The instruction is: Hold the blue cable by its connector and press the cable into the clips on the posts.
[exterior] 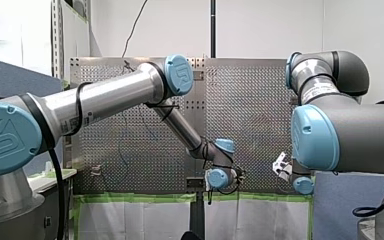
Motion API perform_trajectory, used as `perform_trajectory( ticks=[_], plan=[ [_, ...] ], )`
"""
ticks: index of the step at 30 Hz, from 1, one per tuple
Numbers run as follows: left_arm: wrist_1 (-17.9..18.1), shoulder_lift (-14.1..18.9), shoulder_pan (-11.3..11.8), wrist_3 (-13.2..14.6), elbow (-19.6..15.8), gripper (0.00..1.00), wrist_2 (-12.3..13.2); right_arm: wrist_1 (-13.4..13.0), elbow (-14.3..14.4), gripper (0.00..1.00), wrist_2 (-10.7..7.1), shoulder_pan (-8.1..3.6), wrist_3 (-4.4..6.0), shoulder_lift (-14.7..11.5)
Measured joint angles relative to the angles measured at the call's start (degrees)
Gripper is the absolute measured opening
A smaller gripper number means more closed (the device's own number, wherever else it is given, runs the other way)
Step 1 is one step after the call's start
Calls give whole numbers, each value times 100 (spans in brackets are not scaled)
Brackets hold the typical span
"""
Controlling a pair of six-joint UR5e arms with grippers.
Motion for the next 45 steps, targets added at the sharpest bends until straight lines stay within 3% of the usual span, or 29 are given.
perform_trajectory(
  ticks=[12, 24, 35, 45],
  plan=[
    [-420, 213, -24, 385, -281, 100, -310, -11, 0, 0, -8, 4, 4, 3],
    [128, 813, 18, -16, -884, 100, -748, -23, 0, 0, -5, 16, 4, 7],
    [678, 1363, 113, -500, -1435, 100, -990, -8, 0, 0, 5, 43, 0, 6],
    [994, 1888, 126, -272, -1960, 100, -1023, -4, 0, 0, -7, 60, 6, 7]
  ],
)
